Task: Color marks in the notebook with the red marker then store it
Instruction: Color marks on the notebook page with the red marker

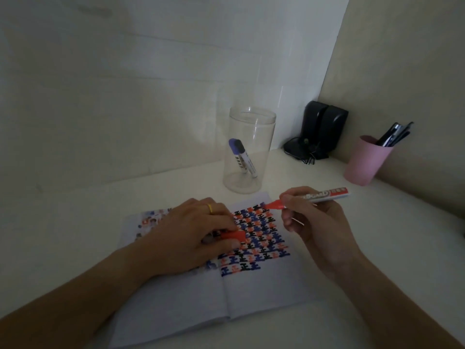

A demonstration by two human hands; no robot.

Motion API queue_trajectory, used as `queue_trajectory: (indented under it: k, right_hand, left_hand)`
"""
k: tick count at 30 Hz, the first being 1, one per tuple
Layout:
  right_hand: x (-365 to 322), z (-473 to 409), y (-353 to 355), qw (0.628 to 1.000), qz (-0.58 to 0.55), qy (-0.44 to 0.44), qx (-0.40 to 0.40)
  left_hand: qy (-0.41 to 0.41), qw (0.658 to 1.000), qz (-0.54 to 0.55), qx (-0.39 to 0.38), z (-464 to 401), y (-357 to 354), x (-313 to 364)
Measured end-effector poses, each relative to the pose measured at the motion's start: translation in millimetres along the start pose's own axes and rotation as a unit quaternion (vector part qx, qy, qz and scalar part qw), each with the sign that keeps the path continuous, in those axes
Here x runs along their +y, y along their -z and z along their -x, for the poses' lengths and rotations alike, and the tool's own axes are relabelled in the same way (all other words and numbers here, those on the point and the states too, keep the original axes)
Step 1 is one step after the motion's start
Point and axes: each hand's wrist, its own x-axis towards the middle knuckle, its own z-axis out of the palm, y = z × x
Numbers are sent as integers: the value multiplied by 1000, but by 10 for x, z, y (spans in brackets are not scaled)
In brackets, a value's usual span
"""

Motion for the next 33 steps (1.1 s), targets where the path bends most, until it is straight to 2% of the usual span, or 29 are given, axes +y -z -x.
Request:
queue_trajectory:
  k: [6,11,17,26,33]
  right_hand:
    - [-92,282,-58,992,121,-28,-22]
    - [115,547,54,977,213,8,22]
    - [167,563,90,966,254,28,27]
    - [126,580,52,959,283,22,21]
    - [148,572,74,952,301,9,46]
  left_hand:
    - [-16,1000,1,12,8,-11,-39]
    - [-16,1000,-4,17,21,-28,-49]
    - [-20,1000,-8,19,17,-38,-71]
    - [-20,1000,0,14,17,-44,-75]
    - [-22,1000,4,15,18,-44,-78]
